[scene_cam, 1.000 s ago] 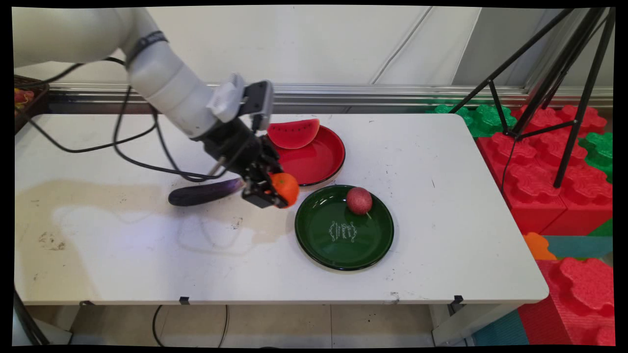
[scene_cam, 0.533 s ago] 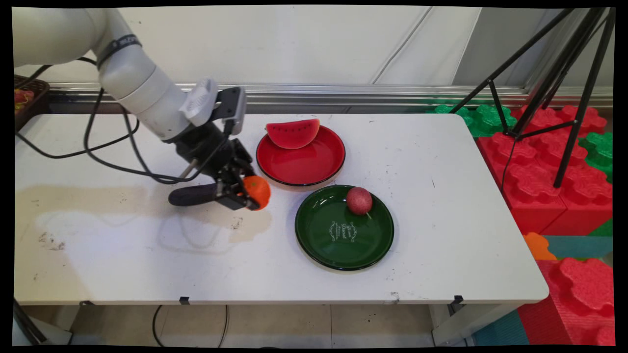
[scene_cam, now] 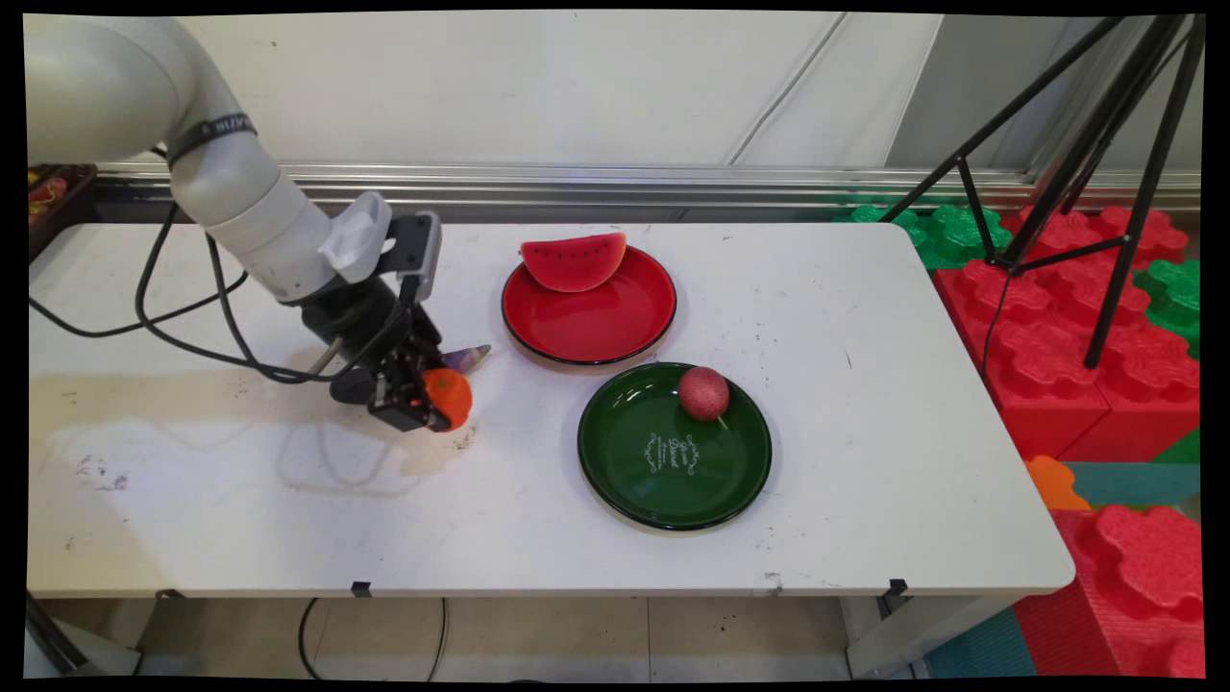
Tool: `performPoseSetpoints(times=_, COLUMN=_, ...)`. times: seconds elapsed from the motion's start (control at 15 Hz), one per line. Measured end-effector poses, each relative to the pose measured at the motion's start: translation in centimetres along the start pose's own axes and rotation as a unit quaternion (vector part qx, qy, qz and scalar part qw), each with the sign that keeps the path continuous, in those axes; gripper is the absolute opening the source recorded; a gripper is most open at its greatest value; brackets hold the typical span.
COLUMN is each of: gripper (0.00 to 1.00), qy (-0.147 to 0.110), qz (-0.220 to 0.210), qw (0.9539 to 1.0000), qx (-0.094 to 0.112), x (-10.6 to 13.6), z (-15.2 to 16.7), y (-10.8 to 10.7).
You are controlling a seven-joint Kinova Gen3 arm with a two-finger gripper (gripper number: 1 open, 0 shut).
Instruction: Place the picked object on the table
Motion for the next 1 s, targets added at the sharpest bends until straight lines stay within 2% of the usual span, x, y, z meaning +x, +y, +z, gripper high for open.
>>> performPoseSetpoints(times=0.4, gripper=0.0, qy=-0.027, qz=-0.011, qw=0.9996, qx=-0.005, x=-2.1, z=2.0, y=-1.0)
performPoseSetpoints(times=0.87, gripper=0.0, qy=-0.035, qz=-0.022, qw=0.9991, qx=-0.01, x=-3.0, z=3.8, y=-1.8)
performPoseSetpoints(times=0.93, gripper=1.0, qy=-0.035, qz=-0.023, qw=0.9991, qx=-0.011, x=-3.1, z=4.0, y=-2.0)
performPoseSetpoints(times=1.0, gripper=1.0, qy=-0.034, qz=-0.024, qw=0.9991, qx=-0.012, x=-3.2, z=4.1, y=-2.1)
